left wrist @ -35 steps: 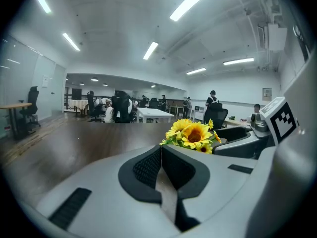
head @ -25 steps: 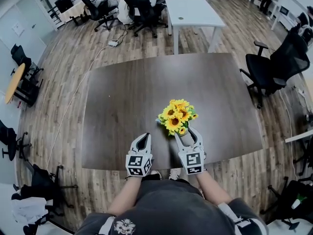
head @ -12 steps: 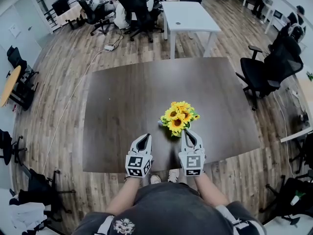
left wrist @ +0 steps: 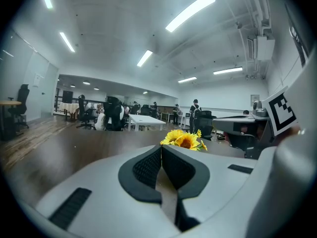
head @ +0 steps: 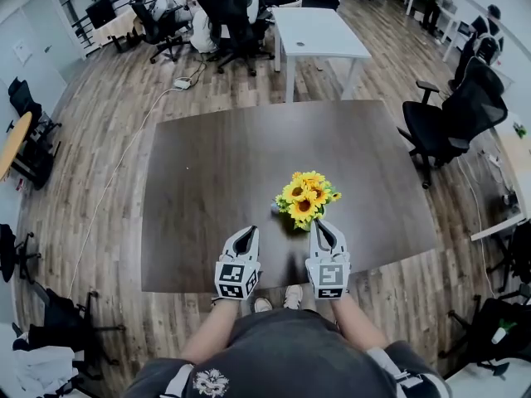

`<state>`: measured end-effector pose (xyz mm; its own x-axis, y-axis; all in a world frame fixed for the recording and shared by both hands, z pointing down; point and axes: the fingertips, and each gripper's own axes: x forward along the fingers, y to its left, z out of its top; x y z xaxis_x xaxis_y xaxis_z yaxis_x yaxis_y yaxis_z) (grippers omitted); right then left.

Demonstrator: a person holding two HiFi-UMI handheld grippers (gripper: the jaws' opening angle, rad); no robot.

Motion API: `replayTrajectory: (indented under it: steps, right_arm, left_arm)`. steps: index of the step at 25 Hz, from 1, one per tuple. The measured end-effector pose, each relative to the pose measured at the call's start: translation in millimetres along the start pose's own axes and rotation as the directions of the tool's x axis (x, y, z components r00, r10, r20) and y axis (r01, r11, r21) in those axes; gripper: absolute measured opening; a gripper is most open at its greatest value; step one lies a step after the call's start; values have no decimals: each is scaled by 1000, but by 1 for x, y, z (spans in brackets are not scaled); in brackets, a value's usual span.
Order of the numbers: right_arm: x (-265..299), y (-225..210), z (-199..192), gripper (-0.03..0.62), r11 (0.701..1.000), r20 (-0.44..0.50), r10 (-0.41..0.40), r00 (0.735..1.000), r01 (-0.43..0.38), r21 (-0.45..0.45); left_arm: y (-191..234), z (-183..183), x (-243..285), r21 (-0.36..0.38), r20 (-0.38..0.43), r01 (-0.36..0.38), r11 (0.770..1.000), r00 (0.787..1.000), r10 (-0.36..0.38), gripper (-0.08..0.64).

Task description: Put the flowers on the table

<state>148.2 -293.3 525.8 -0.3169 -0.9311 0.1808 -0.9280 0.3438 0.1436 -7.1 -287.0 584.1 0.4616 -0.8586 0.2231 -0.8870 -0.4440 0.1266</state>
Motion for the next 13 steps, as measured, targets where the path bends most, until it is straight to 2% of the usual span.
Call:
replayTrajectory:
  steps: [13]
  right_arm:
    - [-11,14,3,23,999,-8,-22,1000,21,-28]
  left_arm:
    - [5,3,-17,-24,16,29,999,999,-28,8]
